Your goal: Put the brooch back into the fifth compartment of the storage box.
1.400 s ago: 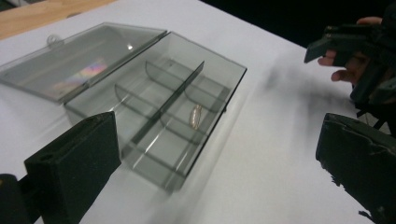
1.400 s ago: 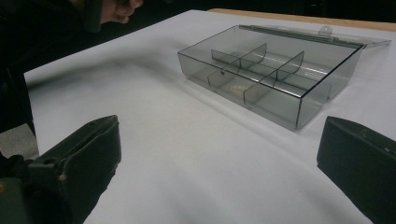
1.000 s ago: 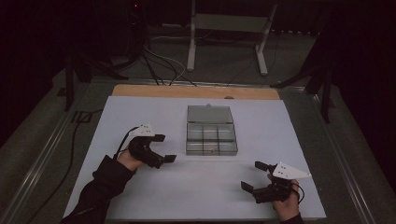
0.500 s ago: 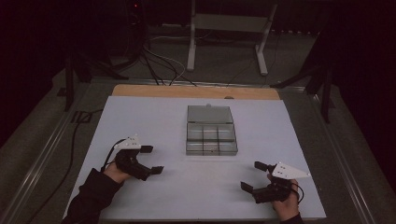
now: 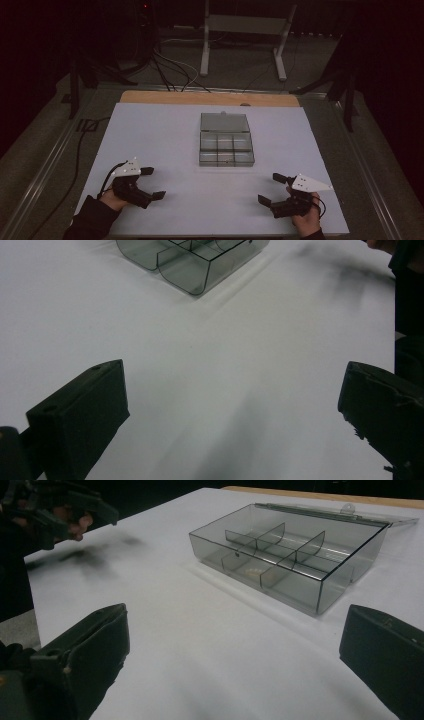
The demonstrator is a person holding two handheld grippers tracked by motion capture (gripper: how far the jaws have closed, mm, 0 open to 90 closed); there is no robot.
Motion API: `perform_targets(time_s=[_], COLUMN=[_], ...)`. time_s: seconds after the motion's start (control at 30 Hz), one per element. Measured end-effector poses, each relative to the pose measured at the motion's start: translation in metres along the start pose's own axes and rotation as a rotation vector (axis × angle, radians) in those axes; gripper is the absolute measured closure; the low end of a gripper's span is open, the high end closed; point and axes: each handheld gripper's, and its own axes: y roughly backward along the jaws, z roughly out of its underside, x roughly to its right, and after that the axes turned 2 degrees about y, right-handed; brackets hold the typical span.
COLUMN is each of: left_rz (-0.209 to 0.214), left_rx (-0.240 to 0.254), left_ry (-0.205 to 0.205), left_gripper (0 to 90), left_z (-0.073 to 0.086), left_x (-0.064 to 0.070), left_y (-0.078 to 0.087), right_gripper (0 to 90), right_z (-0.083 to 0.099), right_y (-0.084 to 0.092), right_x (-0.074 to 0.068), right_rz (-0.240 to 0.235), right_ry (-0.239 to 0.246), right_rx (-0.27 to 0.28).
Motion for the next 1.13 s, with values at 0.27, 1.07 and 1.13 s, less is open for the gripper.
perform_targets(time_s=[0.27, 1.07, 1.13], left_rz=[-0.006, -0.055, -0.053], left_rx=[-0.029, 0.011, 0.014], left_ry=[-0.007, 0.024, 0.027], left_gripper=[1.2, 1.3, 1.2], left_z=[0.019, 0.030, 0.030], left_x=[0.007, 0.005, 0.005], left_y=[0.003, 0.011, 0.011], right_gripper=[0.0, 0.0, 0.0], right_z=[0.000, 0.001, 0.000], right_y=[0.000, -0.002, -0.002], right_x=[0.000, -0.002, -0.002], right_rz=[0.003, -0.017, -0.012], right_ry=[-0.002, 0.003, 0.002], right_rx=[-0.004, -0.022, -0.013])
